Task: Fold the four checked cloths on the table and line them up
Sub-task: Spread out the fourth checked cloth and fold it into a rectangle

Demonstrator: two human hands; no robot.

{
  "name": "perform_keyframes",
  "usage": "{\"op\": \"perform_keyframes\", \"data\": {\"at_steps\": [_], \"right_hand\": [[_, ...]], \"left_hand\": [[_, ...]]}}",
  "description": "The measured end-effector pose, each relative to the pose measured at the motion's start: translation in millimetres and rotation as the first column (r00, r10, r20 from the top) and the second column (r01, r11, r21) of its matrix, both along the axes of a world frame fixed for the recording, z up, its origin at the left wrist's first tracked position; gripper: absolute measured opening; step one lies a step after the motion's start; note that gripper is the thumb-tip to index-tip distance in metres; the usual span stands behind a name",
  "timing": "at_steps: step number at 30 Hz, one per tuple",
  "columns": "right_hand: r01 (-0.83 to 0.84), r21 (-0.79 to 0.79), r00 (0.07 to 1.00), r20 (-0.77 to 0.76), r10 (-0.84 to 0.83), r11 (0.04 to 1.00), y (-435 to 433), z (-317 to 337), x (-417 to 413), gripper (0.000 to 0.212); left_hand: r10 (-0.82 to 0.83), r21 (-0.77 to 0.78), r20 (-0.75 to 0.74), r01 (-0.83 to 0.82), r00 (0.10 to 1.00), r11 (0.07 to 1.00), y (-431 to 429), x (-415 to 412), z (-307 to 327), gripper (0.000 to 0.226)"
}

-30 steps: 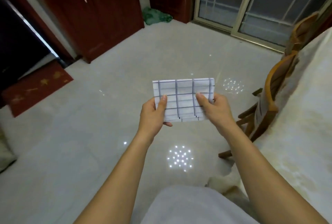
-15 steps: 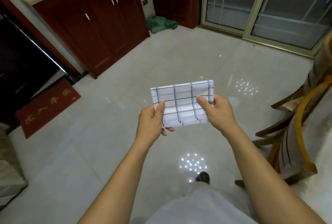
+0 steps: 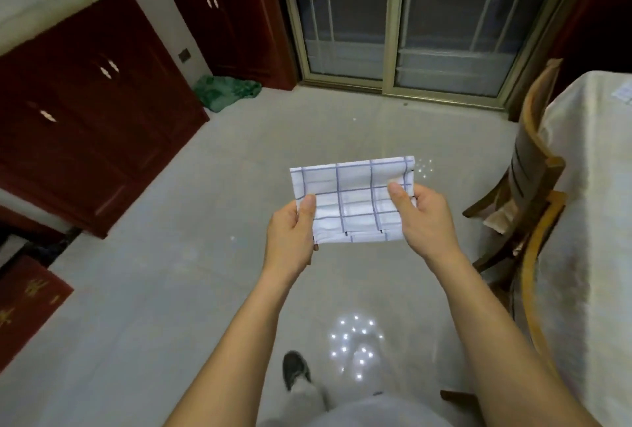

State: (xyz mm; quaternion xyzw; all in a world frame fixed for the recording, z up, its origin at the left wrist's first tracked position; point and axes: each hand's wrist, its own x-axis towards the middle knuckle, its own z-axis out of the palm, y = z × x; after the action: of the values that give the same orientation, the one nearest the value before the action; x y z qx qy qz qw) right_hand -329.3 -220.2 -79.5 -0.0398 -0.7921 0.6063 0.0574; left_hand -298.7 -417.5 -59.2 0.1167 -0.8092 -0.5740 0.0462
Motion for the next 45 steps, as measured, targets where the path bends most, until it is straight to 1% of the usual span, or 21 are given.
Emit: {"op": "perform_keyframes", "data": {"at_steps": [2,4,6,7,8,10,12,17,19,21,23,25,29,31,33,36,38,40,42,44,45], "right_hand": [[0.073,0.016,0.997,0.010,-0.074,0.997,9,-2,-20,0.053],[0.112,0.033,0.994,-0.010,-0.112,0.993,18,-7,-41,0.061],[0.136,0.059,0.990,-0.043,-0.134,0.989,23,-7,-65,0.068],[0.156,0.071,0.987,-0.040,-0.153,0.985,24,-5,-78,0.066],[0.174,0.084,0.985,-0.031,-0.172,0.981,24,-2,-92,0.060],[0.228,0.109,0.974,-0.032,-0.226,0.968,24,9,-121,0.042],[0.288,0.148,0.958,-0.037,-0.286,0.946,23,23,-155,0.036],[0.432,0.215,0.902,-0.106,-0.419,0.876,27,39,-228,0.050],[0.476,0.210,0.879,-0.137,-0.456,0.854,28,39,-249,0.046],[0.514,0.215,0.858,-0.123,-0.499,0.831,33,35,-263,0.038],[0.545,0.218,0.838,-0.097,-0.537,0.810,45,28,-274,0.042],[0.570,0.213,0.820,-0.090,-0.565,0.793,59,23,-293,0.045],[0.599,0.174,0.799,-0.074,-0.597,0.781,86,12,-343,0.035],[0.585,0.162,0.810,-0.077,-0.581,0.795,103,7,-380,0.035],[0.564,0.131,0.826,-0.089,-0.557,0.815,119,6,-426,0.033],[0.543,0.099,0.838,-0.133,-0.530,0.834,149,16,-493,0.033],[0.551,0.076,0.828,-0.172,-0.534,0.831,177,27,-531,0.039],[0.570,0.047,0.810,-0.203,-0.551,0.820,210,37,-567,0.052],[0.590,0.041,0.788,-0.244,-0.565,0.806,238,45,-592,0.061],[0.594,0.051,0.785,-0.253,-0.565,0.803,259,45,-607,0.062],[0.603,0.051,0.781,-0.242,-0.576,0.796,268,43,-614,0.057]], "left_hand": [[-0.027,0.066,0.017,0.026,0.999,0.997,10,-32,-6,0.043],[-0.049,0.148,0.033,0.044,0.998,0.988,17,-64,-14,0.041],[-0.075,0.198,0.036,0.067,0.996,0.978,22,-97,-20,0.044],[-0.089,0.213,0.033,0.080,0.995,0.974,23,-115,-22,0.047],[-0.112,0.228,0.027,0.104,0.993,0.968,24,-133,-23,0.049],[-0.183,0.258,0.008,0.175,0.983,0.950,24,-174,-18,0.048],[-0.255,0.278,-0.010,0.247,0.967,0.928,26,-222,-9,0.047],[-0.346,0.262,-0.093,0.358,0.934,0.896,36,-322,11,0.053],[-0.386,0.267,-0.103,0.399,0.917,0.877,42,-350,13,0.049],[-0.441,0.288,-0.083,0.445,0.894,0.848,50,-370,11,0.050],[-0.496,0.300,-0.064,0.490,0.866,0.818,60,-388,8,0.052],[-0.535,0.292,-0.066,0.529,0.842,0.797,76,-411,7,0.053],[-0.583,0.239,-0.067,0.581,0.809,0.778,108,-468,2,0.047],[-0.574,0.206,-0.077,0.576,0.816,0.791,123,-504,-6,0.047],[-0.531,0.162,-0.078,0.536,0.844,0.829,137,-543,-12,0.047],[-0.480,0.148,-0.091,0.488,0.873,0.860,167,-603,3,0.044],[-0.475,0.158,-0.123,0.489,0.872,0.858,194,-643,23,0.044],[-0.493,0.130,-0.173,0.516,0.853,0.847,227,-677,40,0.049],[-0.506,0.129,-0.175,0.529,0.845,0.839,257,-703,44,0.049],[-0.526,0.140,-0.170,0.548,0.834,0.825,279,-722,40,0.049],[-0.544,0.150,-0.172,0.568,0.821,0.809,289,-731,38,0.049]]}}
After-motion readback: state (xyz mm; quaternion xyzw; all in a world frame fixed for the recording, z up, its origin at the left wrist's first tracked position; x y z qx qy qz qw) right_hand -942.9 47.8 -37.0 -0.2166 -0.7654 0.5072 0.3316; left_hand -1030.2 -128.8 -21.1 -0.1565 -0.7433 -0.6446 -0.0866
